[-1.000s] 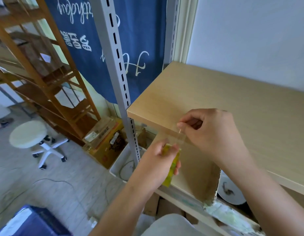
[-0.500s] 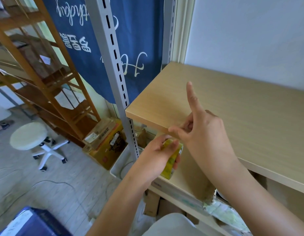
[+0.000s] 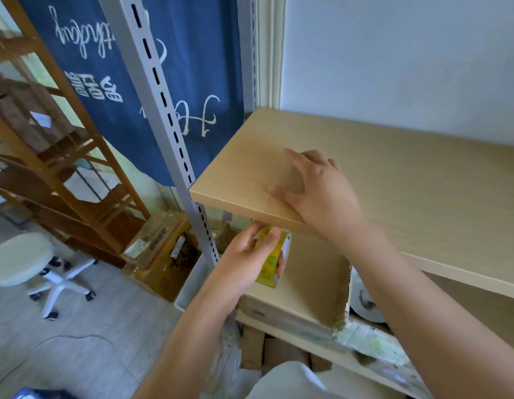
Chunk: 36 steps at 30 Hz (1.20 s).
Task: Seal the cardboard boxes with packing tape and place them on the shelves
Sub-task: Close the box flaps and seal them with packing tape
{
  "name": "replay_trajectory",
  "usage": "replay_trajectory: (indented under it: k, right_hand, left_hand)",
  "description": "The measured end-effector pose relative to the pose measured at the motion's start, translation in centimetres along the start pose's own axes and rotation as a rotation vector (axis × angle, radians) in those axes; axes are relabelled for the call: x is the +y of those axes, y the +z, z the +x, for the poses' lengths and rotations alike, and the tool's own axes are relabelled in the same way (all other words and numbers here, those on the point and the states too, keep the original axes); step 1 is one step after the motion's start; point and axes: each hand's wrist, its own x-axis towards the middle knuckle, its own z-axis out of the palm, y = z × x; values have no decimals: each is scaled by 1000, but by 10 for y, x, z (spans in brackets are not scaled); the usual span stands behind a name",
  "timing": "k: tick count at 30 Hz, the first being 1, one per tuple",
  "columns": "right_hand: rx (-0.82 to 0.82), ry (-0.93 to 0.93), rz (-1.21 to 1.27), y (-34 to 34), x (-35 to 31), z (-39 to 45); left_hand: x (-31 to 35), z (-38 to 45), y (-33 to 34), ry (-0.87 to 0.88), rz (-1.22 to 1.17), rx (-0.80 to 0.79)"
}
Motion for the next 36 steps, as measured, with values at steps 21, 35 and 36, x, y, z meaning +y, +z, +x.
replay_trajectory:
  k: [21,35,36]
  right_hand:
    - [90,419,-152,111,133,-243]
    - [302,928,-49,96,207,-271]
    - [250,1096,118,88,222,-269]
  left_hand:
    - [-159,44,100,-431,444,-134]
    - [-124,64,195,-380,664,-341]
    - [-123,65,196,-386,656,-322]
